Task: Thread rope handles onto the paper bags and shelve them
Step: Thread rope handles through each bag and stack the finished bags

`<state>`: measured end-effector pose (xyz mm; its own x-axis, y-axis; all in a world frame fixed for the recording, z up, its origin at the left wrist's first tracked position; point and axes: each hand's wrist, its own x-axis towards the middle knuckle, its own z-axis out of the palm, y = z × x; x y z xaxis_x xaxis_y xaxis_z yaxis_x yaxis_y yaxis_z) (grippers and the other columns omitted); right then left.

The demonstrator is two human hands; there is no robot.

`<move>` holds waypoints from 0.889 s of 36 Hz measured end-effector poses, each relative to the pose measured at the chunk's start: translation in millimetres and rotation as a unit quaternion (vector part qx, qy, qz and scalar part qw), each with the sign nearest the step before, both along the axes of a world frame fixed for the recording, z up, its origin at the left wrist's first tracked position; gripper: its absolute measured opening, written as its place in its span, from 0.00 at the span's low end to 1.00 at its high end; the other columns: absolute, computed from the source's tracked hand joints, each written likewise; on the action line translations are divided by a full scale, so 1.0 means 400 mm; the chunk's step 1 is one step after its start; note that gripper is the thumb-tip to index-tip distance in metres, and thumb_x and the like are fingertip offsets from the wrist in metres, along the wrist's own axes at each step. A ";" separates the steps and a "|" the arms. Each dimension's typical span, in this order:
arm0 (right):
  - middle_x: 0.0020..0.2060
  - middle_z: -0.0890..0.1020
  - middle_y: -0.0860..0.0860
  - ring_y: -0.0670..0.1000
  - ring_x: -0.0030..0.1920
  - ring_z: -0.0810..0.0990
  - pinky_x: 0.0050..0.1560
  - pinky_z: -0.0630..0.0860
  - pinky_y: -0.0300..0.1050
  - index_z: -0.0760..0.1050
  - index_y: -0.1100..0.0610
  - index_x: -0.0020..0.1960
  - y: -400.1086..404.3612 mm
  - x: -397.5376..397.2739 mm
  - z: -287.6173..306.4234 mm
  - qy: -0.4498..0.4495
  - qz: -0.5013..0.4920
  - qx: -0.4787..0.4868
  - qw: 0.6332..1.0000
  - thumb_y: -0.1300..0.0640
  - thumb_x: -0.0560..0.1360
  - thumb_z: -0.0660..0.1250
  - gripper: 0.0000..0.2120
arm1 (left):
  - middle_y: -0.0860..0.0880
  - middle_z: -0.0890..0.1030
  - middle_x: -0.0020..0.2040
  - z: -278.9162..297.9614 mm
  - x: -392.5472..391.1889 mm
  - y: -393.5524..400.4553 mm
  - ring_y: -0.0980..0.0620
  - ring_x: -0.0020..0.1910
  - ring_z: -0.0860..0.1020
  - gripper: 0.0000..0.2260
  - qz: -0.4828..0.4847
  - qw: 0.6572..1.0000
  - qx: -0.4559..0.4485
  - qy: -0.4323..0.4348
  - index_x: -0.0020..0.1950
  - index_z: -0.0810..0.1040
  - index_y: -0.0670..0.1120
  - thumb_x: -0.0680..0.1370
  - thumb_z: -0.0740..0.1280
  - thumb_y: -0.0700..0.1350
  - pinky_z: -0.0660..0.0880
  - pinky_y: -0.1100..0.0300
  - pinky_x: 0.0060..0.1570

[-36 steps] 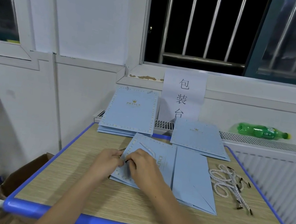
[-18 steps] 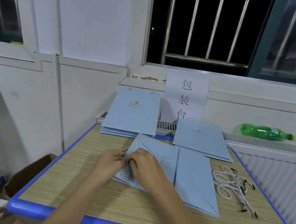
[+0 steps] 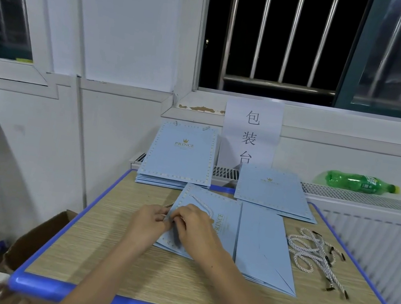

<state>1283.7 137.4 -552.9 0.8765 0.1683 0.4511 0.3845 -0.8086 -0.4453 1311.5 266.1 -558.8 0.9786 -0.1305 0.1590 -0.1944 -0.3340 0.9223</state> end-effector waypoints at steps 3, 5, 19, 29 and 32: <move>0.54 0.78 0.55 0.52 0.54 0.76 0.53 0.71 0.40 0.78 0.59 0.55 -0.002 0.001 -0.002 0.004 -0.002 0.001 1.000 0.64 0.80 0.56 0.13 | 0.55 0.80 0.39 0.002 0.001 -0.001 0.63 0.41 0.77 0.09 0.003 1.000 0.002 0.003 0.47 0.80 0.46 0.73 0.68 0.33 0.72 0.72 0.37; 0.53 0.78 0.55 0.52 0.54 0.76 0.53 0.71 0.39 0.78 0.59 0.55 -0.004 0.002 -0.005 0.007 -0.001 0.011 1.000 0.64 0.80 0.56 0.13 | 0.55 0.80 0.39 0.001 0.002 -0.001 0.63 0.41 0.77 0.09 0.003 1.000 0.004 0.005 0.47 0.79 0.46 0.74 0.68 0.33 0.71 0.71 0.37; 0.50 0.81 0.51 0.46 0.52 0.77 0.48 0.66 0.23 0.80 0.57 0.54 -0.005 0.012 -0.028 0.003 -0.013 0.088 0.996 0.63 0.77 0.62 0.10 | 0.54 0.80 0.42 0.011 -0.011 0.002 0.56 0.45 0.77 0.11 0.004 1.000 0.021 0.019 0.51 0.80 0.48 0.74 0.64 0.35 0.72 0.60 0.47; 0.41 0.78 0.42 0.37 0.40 0.75 0.43 0.70 0.26 0.81 0.57 0.46 -0.015 0.018 -0.039 0.019 -0.025 0.172 0.985 0.63 0.75 0.67 0.04 | 0.51 0.81 0.34 0.035 0.001 0.009 0.55 0.34 0.79 0.11 -0.028 0.996 -0.040 0.077 0.42 0.82 0.45 0.73 0.61 0.34 0.72 0.64 0.32; 0.44 0.80 0.47 0.37 0.40 0.74 0.44 0.69 0.25 0.83 0.56 0.45 -0.021 0.022 -0.041 0.008 -0.029 0.178 0.984 0.63 0.74 0.69 0.05 | 0.49 0.79 0.28 0.054 0.005 0.011 0.60 0.21 0.73 0.11 -0.052 0.988 -0.069 0.132 0.47 0.80 0.39 0.75 0.59 0.30 0.66 0.70 0.21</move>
